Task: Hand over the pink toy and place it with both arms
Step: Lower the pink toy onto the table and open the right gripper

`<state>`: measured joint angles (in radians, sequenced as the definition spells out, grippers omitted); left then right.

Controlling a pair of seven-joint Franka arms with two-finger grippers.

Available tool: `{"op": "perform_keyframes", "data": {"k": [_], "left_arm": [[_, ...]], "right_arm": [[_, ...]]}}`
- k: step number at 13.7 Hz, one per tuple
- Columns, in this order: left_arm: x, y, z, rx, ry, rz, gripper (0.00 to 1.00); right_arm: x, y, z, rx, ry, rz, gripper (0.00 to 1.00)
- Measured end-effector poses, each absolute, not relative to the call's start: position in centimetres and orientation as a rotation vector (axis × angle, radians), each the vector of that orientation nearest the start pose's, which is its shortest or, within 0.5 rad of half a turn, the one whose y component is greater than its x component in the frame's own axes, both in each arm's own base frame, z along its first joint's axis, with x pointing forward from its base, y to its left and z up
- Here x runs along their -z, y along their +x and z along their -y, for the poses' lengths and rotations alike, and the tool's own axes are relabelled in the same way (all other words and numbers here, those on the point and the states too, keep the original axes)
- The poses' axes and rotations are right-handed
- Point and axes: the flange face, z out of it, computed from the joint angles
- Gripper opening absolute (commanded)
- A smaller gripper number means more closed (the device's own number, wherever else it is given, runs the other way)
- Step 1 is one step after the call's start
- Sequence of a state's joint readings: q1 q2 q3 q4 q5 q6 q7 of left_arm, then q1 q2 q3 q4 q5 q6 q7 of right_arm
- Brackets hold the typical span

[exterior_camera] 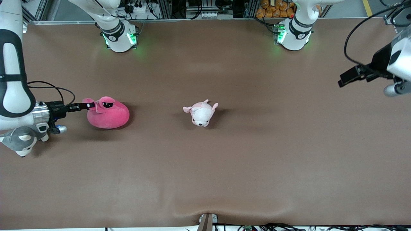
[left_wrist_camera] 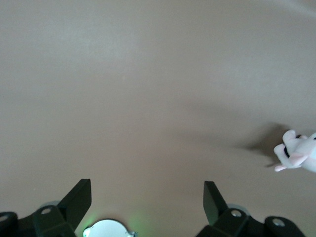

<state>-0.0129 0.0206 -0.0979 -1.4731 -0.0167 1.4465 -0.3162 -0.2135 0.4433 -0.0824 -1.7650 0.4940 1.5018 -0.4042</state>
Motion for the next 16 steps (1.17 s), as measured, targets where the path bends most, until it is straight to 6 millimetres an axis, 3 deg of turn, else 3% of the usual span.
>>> {"op": "perform_keyframes", "data": {"k": [1, 2, 3, 6, 10, 12, 16], "left_arm": [[-64.9, 53.4, 6.1, -0.08, -3.13, 0.312, 1.0], [-64.8, 52.5, 6.1, -0.081, -3.128, 0.3, 1.0], [-64.6, 51.9, 6.1, -0.083, -3.127, 0.289, 1.0], [-64.0, 51.5, 6.2, -0.089, -3.126, 0.273, 1.0], [-63.6, 51.6, 6.4, -0.093, -3.127, 0.253, 1.0], [-63.5, 51.6, 6.7, -0.096, -3.127, 0.246, 1.0], [-63.4, 51.3, 7.4, -0.112, -3.125, 0.223, 1.0]], "right_arm": [[-29.2, 56.4, 11.7, -0.627, -2.41, -0.065, 0.0], [-29.1, 56.3, 12.1, -0.625, -2.408, -0.074, 0.3], [-28.8, 56.3, 12.4, -0.622, -2.409, -0.081, 0.99], [-29.1, 57.6, 13.0, -0.559, -2.446, -0.076, 1.0], [-32.7, 60.6, 12.9, -0.467, -2.583, 0.038, 1.0], [-34.6, 62.2, 11.7, -0.425, -2.674, 0.12, 1.0], [-37.7, 64.3, 7.4, -0.362, -2.859, 0.295, 1.0]]}}
